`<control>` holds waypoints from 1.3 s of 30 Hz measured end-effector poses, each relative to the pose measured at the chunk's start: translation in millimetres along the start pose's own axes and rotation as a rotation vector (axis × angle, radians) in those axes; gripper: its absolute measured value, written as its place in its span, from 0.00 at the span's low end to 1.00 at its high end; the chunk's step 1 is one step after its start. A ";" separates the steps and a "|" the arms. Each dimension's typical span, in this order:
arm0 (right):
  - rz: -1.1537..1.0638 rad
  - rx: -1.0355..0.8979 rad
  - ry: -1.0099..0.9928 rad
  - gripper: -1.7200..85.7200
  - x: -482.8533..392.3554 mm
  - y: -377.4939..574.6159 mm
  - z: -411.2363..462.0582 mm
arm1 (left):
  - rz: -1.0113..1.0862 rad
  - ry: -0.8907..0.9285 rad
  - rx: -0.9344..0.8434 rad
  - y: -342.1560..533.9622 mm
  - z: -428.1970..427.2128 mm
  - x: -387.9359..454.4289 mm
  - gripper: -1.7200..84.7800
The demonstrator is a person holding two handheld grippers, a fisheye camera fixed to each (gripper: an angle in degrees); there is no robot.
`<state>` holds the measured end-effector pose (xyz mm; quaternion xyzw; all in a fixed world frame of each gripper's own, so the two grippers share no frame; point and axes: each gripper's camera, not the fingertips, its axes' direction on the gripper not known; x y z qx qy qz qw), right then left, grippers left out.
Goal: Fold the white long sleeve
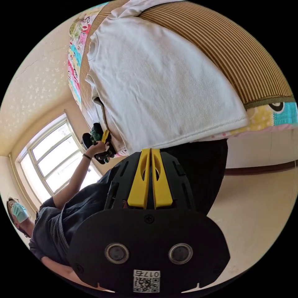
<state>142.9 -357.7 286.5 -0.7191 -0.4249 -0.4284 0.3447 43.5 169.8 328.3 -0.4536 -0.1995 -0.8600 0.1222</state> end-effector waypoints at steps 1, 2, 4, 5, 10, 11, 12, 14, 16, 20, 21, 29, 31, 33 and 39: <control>0.011 0.011 -0.012 0.02 2.7 8.3 -1.9 | -0.006 -0.004 0.002 -1.3 -0.5 -1.9 0.09; 0.035 0.026 -0.018 0.02 6.0 15.6 -4.4 | -0.015 -0.003 0.006 -2.7 -1.6 -4.3 0.07; 0.057 0.058 -0.038 0.02 9.5 24.5 -10.6 | 0.032 0.032 -0.003 -3.7 -2.6 -0.4 0.05; 0.061 0.084 -0.055 0.02 11.0 29.1 -16.1 | 0.081 0.032 -0.037 -3.4 -3.2 7.6 0.05; 0.038 0.203 -0.194 0.02 19.7 43.3 -45.4 | 0.503 -0.087 -0.166 47.6 -13.6 88.8 0.04; 0.042 0.231 -0.231 0.02 24.4 46.4 -52.9 | 0.639 -0.081 -0.160 73.2 -21.6 114.3 0.04; 0.042 0.243 -0.254 0.02 27.4 47.6 -56.6 | 0.809 -0.088 -0.134 105.2 -30.4 141.7 0.04; 0.048 0.274 -0.331 0.03 40.7 50.4 -71.2 | 1.089 -0.180 -0.068 165.6 -35.3 176.6 0.05; 0.058 0.294 -0.372 0.03 51.2 51.3 -83.5 | 1.378 -0.239 -0.014 234.6 -26.5 192.0 0.05; 0.070 0.363 -0.497 0.03 75.1 55.2 -115.1 | 1.781 -0.251 -0.153 375.7 48.8 146.5 0.06; 0.072 0.375 -0.517 0.03 78.9 55.9 -119.3 | 1.854 -0.291 -0.212 409.9 81.4 115.8 0.07; 0.178 0.512 -0.649 0.07 135.6 64.0 -181.4 | 1.827 -0.821 -0.686 474.5 271.3 -132.3 0.09; 0.176 0.524 -0.467 0.08 132.9 61.7 -210.1 | 1.770 -0.862 -0.708 470.3 270.0 -164.5 0.09; 0.133 0.501 -0.193 0.10 117.6 52.4 -238.8 | 1.739 -0.912 -0.715 464.8 253.3 -196.8 0.09; -0.086 0.314 0.569 0.18 62.7 -10.6 -270.5 | 1.697 -1.126 -0.733 446.6 196.4 -256.9 0.09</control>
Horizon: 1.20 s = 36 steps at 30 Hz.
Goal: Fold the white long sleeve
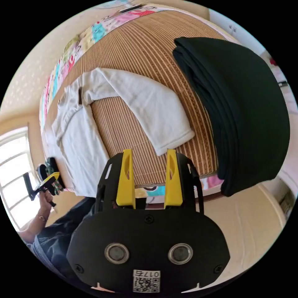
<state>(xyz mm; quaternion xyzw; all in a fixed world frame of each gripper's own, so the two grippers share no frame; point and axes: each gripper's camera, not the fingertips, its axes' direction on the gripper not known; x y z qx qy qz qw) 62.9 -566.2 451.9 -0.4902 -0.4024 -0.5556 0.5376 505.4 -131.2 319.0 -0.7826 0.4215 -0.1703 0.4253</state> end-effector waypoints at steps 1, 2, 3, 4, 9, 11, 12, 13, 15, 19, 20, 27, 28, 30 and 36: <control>-0.065 -0.051 0.092 0.18 -5.9 -12.9 7.3 | -0.007 -0.003 -0.014 6.9 1.2 0.2 0.09; -0.122 -0.108 0.183 0.17 -11.0 -23.4 17.5 | -0.015 -0.013 -0.036 19.3 1.7 1.6 0.09; -0.142 -0.141 0.220 0.16 -12.6 -27.9 23.7 | -0.017 -0.029 -0.050 29.3 0.3 4.2 0.09; -0.140 -0.225 0.290 0.14 -11.9 -36.5 37.6 | -0.017 -0.036 -0.054 33.6 -1.0 5.7 0.09; -0.195 -0.355 0.060 0.07 -13.9 -48.6 23.0 | 0.017 0.007 -0.031 46.6 -14.2 27.0 0.09; -0.195 -0.300 -0.396 0.06 -5.5 -40.5 -14.3 | 0.057 0.060 -0.022 41.6 -14.9 39.1 0.10; -0.200 -0.271 -0.521 0.06 -3.3 -36.7 -25.7 | 0.092 0.123 -0.017 35.4 -14.6 48.9 0.10; -0.223 -0.213 -0.748 0.05 0.3 -27.4 -48.4 | 0.113 0.158 -0.014 31.5 -14.5 54.5 0.10; -0.253 -0.140 -0.998 0.05 4.3 -11.5 -79.8 | 0.226 0.252 -0.003 10.9 -17.4 83.9 0.13; -0.301 -0.031 -1.223 0.04 0.4 21.0 -136.6 | 0.405 0.246 0.049 -23.0 -31.9 135.5 0.18; -0.317 -0.026 -1.243 0.04 -6.3 27.0 -147.1 | 0.462 0.258 0.063 -32.8 -38.0 151.8 0.20; -0.365 0.008 -1.301 0.04 -48.4 30.9 -170.8 | 0.651 0.177 0.168 -66.9 -65.0 221.9 0.13; -0.343 0.050 -1.307 0.04 -43.7 29.4 -176.9 | 0.658 0.162 0.178 -68.5 -67.9 222.8 0.11; -0.332 0.127 -1.303 0.03 -33.4 29.5 -188.4 | 0.650 0.111 0.230 -78.8 -89.2 211.3 0.07; -0.230 0.082 -1.190 0.03 -1.5 28.3 -174.1 | 0.489 0.239 0.157 -127.6 -153.2 72.6 0.06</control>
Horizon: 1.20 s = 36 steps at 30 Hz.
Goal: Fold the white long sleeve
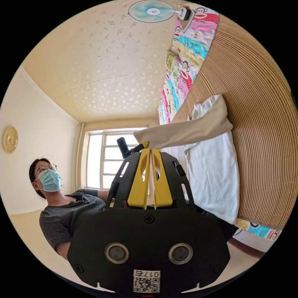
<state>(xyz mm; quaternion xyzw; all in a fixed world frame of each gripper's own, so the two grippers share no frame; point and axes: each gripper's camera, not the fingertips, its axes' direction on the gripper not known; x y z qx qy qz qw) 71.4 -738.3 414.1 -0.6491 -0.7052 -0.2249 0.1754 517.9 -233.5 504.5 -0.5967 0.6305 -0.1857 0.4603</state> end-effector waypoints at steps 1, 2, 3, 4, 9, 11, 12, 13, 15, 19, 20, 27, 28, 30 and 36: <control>0.028 -0.016 0.021 0.03 8.9 3.1 2.4 | -0.026 0.004 -0.010 4.9 -7.3 -18.1 0.06; 0.061 -0.035 0.033 0.03 19.1 6.0 6.6 | -0.098 -0.026 -0.020 17.4 -20.6 -55.0 0.07; 0.080 -0.043 0.037 0.03 24.5 7.4 9.2 | -0.190 -0.093 -0.007 34.9 -33.9 -93.1 0.07; 0.114 -0.054 0.043 0.02 35.6 10.1 15.0 | -0.235 -0.129 0.008 45.1 -40.1 -111.6 0.07; 0.273 -0.087 0.066 0.03 81.4 14.9 47.1 | -0.826 -0.378 0.111 164.4 -72.0 -247.8 0.09; 0.321 -0.114 0.073 0.03 96.9 11.7 66.0 | -0.926 -0.266 0.126 192.5 -69.4 -270.4 0.10; 0.332 -0.123 0.080 0.03 99.9 10.4 70.4 | -0.950 -0.206 0.134 203.3 -66.2 -277.3 0.10; 0.344 -0.140 0.101 0.03 104.7 7.0 79.2 | -0.955 -0.194 0.134 206.3 -64.9 -278.4 0.10; 0.338 -0.166 0.157 0.04 109.0 1.1 91.2 | -0.928 -0.194 0.098 206.7 -60.5 -274.9 0.11; 0.376 -0.259 0.501 0.07 126.1 -3.9 109.5 | -0.841 -0.131 0.071 212.2 -56.5 -261.7 0.11; 0.396 -0.306 0.596 0.08 135.2 -1.4 113.7 | -0.826 -0.155 0.027 220.2 -53.5 -257.5 0.12; 0.561 -0.581 0.787 0.12 201.3 43.7 126.8 | -0.749 -0.073 -0.458 323.4 3.4 -236.3 0.15; 0.567 -0.589 0.772 0.13 207.2 51.2 125.9 | -0.737 -0.054 -0.474 330.0 5.2 -232.9 0.15; 0.578 -0.587 0.758 0.13 213.6 59.5 123.0 | -0.707 -0.014 -0.457 346.2 1.5 -223.6 0.16; 0.620 -0.476 0.695 0.14 222.2 62.5 104.7 | -0.636 -0.050 -0.470 338.6 -30.3 -232.3 0.17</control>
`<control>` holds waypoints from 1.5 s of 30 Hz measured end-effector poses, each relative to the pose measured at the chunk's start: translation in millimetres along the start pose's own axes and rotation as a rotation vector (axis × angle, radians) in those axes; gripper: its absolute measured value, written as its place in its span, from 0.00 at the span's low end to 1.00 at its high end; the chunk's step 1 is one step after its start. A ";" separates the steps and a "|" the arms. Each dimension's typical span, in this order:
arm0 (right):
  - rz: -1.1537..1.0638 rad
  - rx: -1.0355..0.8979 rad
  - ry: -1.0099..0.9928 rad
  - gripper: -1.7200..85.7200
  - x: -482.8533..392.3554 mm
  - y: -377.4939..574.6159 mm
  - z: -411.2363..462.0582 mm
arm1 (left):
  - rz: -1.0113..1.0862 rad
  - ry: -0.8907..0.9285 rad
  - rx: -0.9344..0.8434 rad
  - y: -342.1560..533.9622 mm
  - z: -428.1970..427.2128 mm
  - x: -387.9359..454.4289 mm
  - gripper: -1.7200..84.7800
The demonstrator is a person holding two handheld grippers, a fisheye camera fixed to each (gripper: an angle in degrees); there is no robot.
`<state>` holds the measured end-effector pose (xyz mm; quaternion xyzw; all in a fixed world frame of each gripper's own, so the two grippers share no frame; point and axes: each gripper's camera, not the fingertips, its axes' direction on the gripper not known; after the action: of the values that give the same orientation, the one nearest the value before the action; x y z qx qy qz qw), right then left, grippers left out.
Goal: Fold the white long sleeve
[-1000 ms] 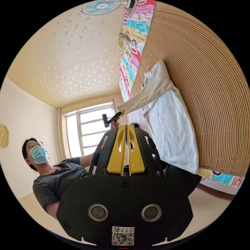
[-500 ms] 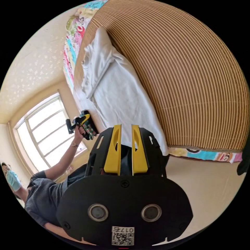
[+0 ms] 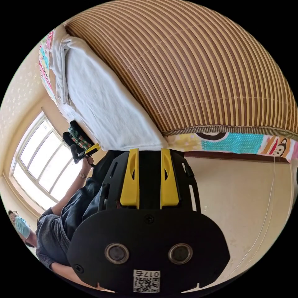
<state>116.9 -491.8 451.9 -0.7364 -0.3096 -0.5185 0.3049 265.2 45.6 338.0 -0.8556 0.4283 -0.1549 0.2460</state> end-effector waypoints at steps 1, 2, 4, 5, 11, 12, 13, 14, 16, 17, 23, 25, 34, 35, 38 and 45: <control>-0.005 0.005 0.007 0.14 0.2 -1.6 -1.5 | 0.010 -0.004 -0.001 0.6 -3.5 -0.7 0.17; -0.013 -0.004 0.027 0.14 -0.8 -3.8 -1.2 | 0.020 0.007 -0.002 1.7 -11.3 -4.2 0.17; -0.033 -0.028 0.049 0.14 -3.9 -7.5 0.9 | 0.019 0.042 -0.010 3.3 -24.1 -12.0 0.17; -0.043 -0.044 0.073 0.15 -6.6 -9.5 2.1 | 0.018 0.055 -0.027 4.4 -31.6 -16.5 0.14; -0.055 -0.017 0.250 0.16 -13.8 -12.2 -4.9 | 0.015 0.062 -0.105 22.7 -41.4 -31.7 0.15; -0.053 -0.005 0.271 0.16 -13.6 -12.3 -6.2 | -0.001 0.116 -0.100 23.9 -41.8 -41.2 0.15; -0.051 0.011 0.295 0.16 -12.6 -13.3 -7.4 | -0.014 0.140 -0.097 23.9 -42.0 -46.7 0.14; -0.055 0.010 0.285 0.16 -10.2 -15.5 -5.9 | -0.056 0.170 -0.091 22.5 -42.7 -59.4 0.14; -0.062 -0.026 0.231 0.15 -4.4 -20.5 2.6 | -0.097 0.200 -0.107 17.0 -45.9 -77.8 0.12; -0.055 -0.057 0.227 0.14 -0.6 -23.6 9.7 | -0.102 0.223 -0.149 10.9 -49.0 -87.8 0.11; -0.068 0.101 -0.321 0.06 29.6 1.4 -18.1 | 0.178 0.421 -0.341 3.0 -111.1 -99.3 0.07; -0.178 0.170 -0.675 0.06 37.4 19.1 -36.5 | 0.271 0.523 -0.270 12.6 -151.3 -102.3 0.06; -0.694 0.401 -1.056 0.05 12.2 137.6 -114.0 | 0.588 1.097 0.210 110.1 -300.9 -123.8 0.06; -0.722 0.401 -1.084 0.05 12.0 150.5 -113.1 | 0.623 1.142 0.232 125.8 -307.3 -120.7 0.06; -0.694 0.429 -1.126 0.04 19.5 166.2 -105.8 | 0.644 1.280 0.268 154.4 -309.9 -118.4 0.07; -0.165 0.510 -1.067 0.04 47.9 86.7 -73.9 | 0.076 1.233 0.576 125.7 -276.0 -180.0 0.07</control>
<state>154.3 -596.0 506.9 -0.7721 -0.5910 -0.0080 0.2333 -54.0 47.2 487.9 -0.4957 0.4615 -0.7133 0.1802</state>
